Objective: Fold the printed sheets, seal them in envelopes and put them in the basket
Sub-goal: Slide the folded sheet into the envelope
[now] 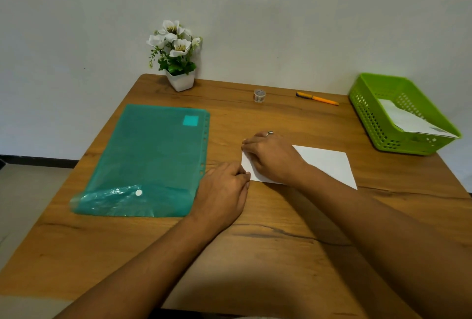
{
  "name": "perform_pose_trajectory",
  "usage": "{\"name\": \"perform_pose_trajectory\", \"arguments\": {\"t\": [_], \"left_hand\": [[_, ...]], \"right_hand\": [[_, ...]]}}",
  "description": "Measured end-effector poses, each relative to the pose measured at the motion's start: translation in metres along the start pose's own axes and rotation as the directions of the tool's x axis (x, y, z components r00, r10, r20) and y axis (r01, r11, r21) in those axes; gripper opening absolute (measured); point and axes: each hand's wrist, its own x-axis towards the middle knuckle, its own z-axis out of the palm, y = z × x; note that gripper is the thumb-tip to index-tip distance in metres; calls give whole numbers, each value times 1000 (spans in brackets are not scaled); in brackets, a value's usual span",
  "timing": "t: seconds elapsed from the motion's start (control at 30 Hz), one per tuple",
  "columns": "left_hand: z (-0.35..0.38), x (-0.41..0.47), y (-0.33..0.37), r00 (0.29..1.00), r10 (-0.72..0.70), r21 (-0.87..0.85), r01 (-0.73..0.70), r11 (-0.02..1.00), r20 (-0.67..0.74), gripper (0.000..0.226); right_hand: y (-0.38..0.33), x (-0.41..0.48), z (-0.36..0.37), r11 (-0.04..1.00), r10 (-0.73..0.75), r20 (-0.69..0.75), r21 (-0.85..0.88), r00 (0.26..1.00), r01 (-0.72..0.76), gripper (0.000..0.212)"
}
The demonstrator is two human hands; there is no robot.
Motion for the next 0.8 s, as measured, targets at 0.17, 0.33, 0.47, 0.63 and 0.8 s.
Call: {"name": "perform_pose_trajectory", "arguments": {"t": [0.17, 0.33, 0.47, 0.63, 0.8], "left_hand": [[2, 1, -1, 1000, 2, 6, -2, 1000, 8, 22], [1, 0, -1, 1000, 16, 14, -16, 1000, -14, 19], [1, 0, 0, 1000, 13, 21, -13, 1000, -15, 18], [-1, -2, 2, 1000, -9, 68, 8, 998, 18, 21], [0, -4, 4, 1000, -27, 105, 27, 994, -9, 24]], "right_hand": [[-16, -29, -4, 993, -74, -9, 93, 997, 74, 32], [-3, -16, 3, 997, 29, -31, 66, 999, -27, 42], [4, 3, 5, 989, 134, 44, 64, 990, -136, 38], [-4, -18, -3, 950, 279, 59, 131, 958, -285, 45], [-2, -56, 4, 830, 525, 65, 186, 849, -527, 52]]}}
